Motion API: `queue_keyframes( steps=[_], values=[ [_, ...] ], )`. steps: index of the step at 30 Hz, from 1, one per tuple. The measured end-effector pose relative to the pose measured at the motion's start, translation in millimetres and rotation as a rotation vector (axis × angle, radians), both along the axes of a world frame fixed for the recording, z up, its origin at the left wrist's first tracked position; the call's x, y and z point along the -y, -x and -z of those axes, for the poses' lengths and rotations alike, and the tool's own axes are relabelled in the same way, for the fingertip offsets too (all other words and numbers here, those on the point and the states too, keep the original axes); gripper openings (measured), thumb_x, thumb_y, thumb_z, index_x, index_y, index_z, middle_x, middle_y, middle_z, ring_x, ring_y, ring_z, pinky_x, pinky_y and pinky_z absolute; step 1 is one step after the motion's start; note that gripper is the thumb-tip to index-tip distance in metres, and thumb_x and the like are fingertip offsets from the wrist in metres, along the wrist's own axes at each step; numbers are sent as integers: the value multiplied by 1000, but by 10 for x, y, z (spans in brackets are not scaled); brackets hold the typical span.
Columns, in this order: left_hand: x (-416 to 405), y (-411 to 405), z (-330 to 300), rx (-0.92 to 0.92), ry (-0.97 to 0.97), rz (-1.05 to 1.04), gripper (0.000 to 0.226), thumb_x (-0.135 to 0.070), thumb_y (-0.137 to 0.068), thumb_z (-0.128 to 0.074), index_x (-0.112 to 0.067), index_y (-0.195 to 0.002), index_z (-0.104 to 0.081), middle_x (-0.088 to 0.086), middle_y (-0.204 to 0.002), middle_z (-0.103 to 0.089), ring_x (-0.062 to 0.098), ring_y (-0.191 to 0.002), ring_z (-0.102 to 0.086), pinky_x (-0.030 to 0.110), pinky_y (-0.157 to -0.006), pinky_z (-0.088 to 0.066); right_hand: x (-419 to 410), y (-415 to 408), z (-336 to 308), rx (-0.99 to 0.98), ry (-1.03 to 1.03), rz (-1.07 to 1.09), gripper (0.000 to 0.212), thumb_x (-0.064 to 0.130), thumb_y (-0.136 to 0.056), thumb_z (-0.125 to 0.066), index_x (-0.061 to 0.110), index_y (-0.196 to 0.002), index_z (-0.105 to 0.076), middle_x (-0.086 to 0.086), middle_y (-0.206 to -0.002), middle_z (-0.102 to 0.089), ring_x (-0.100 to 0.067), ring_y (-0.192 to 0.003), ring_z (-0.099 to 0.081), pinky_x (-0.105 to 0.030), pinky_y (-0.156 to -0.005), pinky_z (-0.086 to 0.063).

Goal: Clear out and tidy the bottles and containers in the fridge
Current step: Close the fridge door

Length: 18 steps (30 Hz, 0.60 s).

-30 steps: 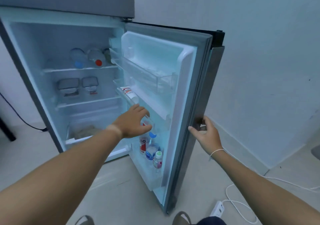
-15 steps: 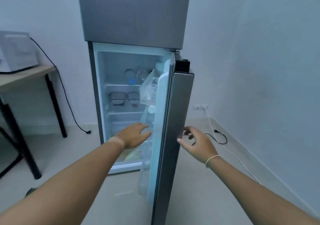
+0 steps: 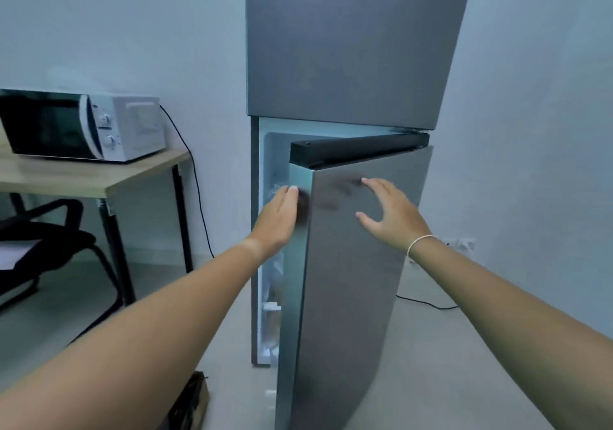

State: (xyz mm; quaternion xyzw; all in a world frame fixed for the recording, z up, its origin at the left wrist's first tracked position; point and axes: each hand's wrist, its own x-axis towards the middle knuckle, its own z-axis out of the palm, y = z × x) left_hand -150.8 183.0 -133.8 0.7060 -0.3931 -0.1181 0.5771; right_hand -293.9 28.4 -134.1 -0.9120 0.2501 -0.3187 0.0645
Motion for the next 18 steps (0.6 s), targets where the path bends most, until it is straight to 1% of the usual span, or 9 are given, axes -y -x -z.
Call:
queue_keyframes(
  steps=[2, 5, 7, 9, 10, 13, 15, 17, 18],
  values=[
    [123, -237, 7, -87, 38, -60, 39, -42, -97, -23, -21, -78, -50, -4, -87, -56, 19, -88, -49, 31, -85, -37, 215, -252, -167, 48, 3, 5, 66, 34, -86, -58, 21, -145, -30, 2, -151, -32, -19, -139, -32, -34, -110, -33],
    [265, -565, 72, -167, 43, -94, 64, -61, -86, -19, -19, -107, -63, -4, -116, -64, 13, -108, -57, 32, -106, -38, 533, -542, -315, 114, 3, 2, 66, 38, -86, -58, 22, -144, -32, 2, -151, -33, -19, -140, -31, -38, -112, -32],
    [384, -751, 93, -210, 52, -122, 74, -68, -81, -15, -25, -122, -61, -5, -128, -61, 16, -123, -54, 36, -114, -33, 745, -688, -350, 102, 29, -12, 62, 39, -86, -59, 22, -142, -38, 2, -146, -39, -18, -136, -36, -37, -109, -34],
    [498, -947, 95, -231, 73, -198, 67, -59, -92, -13, -23, -130, -55, -7, -131, -54, 16, -130, -46, 28, -115, -26, 877, -810, -313, 89, 118, -35, 60, 39, -85, -61, 20, -139, -44, 0, -139, -46, -20, -130, -41, -35, -106, -35],
    [572, -1043, 82, -233, 76, -253, 64, -53, -96, -12, -20, -134, -51, -2, -135, -52, 18, -133, -43, 26, -113, -26, 956, -883, -305, 88, 163, -47, 60, 39, -84, -62, 19, -138, -45, -2, -136, -48, -21, -127, -44, -35, -107, -34],
    [737, -1300, 54, -263, 77, -351, 65, -49, -97, -12, -11, -138, -45, 5, -145, -46, 22, -137, -38, 28, -113, -24, 1099, -1089, -317, 67, 249, -49, 62, 41, -80, -65, 17, -135, -48, -4, -130, -51, -23, -123, -47, -37, -115, -22],
    [850, -1463, 46, -283, 99, -400, 65, -47, -98, -13, -7, -137, -45, 5, -141, -48, 24, -136, -38, 32, -114, -23, 1169, -1228, -363, 60, 251, -43, 60, 43, -79, -66, 18, -132, -50, -4, -128, -51, -22, -122, -48, -37, -118, -15],
    [946, -1597, 37, -317, 105, -443, 65, -46, -98, -12, -6, -136, -45, 4, -133, -50, 26, -136, -39, 33, -113, -24, 1211, -1359, -369, 71, 237, -49, 62, 44, -77, -68, 16, -129, -51, -4, -125, -52, -24, -118, -49, -37, -117, -18],
    [995, -1656, 35, -339, 111, -453, 65, -48, -97, -12, -7, -139, -42, 5, -140, -47, 26, -137, -37, 35, -115, -22, 1232, -1425, -359, 85, 240, -48, 63, 45, -75, -69, 15, -128, -52, -5, -123, -53, -25, -115, -50, -38, -115, -23]
  ],
)
